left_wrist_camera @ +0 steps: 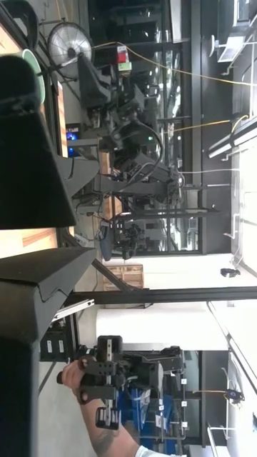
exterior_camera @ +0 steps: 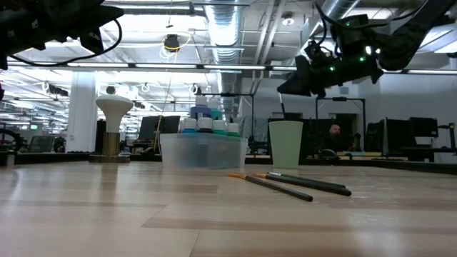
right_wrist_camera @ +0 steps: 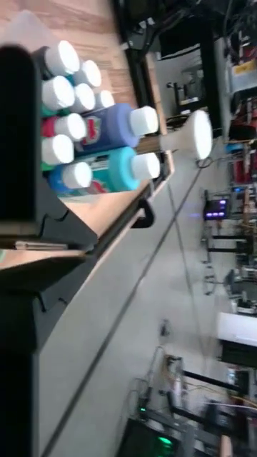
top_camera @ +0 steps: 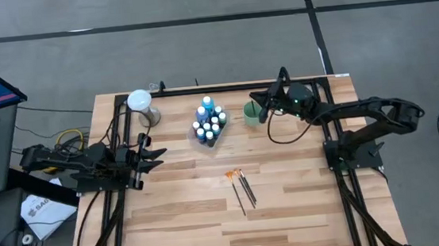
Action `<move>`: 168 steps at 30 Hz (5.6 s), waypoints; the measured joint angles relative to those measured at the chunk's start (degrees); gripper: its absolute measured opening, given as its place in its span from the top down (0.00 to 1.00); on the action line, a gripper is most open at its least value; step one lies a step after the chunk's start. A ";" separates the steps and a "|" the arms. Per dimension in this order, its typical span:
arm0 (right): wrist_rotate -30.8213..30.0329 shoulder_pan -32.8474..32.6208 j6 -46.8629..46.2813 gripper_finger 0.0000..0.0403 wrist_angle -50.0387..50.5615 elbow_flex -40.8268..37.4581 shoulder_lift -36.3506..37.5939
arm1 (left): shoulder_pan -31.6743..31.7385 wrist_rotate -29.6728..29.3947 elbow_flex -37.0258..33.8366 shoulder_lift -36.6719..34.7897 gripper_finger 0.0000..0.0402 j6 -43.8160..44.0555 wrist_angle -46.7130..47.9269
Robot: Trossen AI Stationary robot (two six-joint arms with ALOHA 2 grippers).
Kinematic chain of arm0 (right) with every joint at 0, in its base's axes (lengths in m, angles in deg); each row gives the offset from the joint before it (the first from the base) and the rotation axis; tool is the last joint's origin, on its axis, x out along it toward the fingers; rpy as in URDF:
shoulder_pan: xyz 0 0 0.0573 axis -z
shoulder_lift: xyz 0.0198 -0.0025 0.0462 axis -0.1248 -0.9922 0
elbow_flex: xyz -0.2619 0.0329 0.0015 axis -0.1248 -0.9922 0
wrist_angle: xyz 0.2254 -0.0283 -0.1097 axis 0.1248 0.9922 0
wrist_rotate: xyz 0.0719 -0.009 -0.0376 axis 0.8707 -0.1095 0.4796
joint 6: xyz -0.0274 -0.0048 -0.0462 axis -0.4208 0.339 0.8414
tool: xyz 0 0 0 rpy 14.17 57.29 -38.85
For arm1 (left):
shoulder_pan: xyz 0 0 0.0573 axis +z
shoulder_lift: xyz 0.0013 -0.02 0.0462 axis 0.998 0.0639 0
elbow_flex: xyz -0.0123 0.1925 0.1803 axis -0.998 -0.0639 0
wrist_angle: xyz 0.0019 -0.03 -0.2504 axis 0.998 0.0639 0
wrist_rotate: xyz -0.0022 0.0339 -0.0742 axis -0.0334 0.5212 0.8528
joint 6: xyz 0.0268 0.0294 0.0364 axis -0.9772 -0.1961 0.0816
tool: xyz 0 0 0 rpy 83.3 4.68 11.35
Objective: Pick & Place Paint Supplies
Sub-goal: Put the right black paint brush into the green cup, then put the left orange paint brush into the green cup
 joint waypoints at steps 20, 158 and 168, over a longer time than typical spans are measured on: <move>-10.85 -17.06 -16.93 0.43 63.39 27.86 3.74 | 0.01 0.01 0.00 0.01 1.00 -0.01 0.01; -39.13 -22.15 1.61 1.00 63.30 48.67 1.30 | 0.00 0.01 0.00 0.59 1.00 -0.02 -1.38; -29.56 -9.96 11.67 1.00 24.00 17.43 8.64 | 0.01 0.01 -0.01 0.60 1.00 -0.02 -1.44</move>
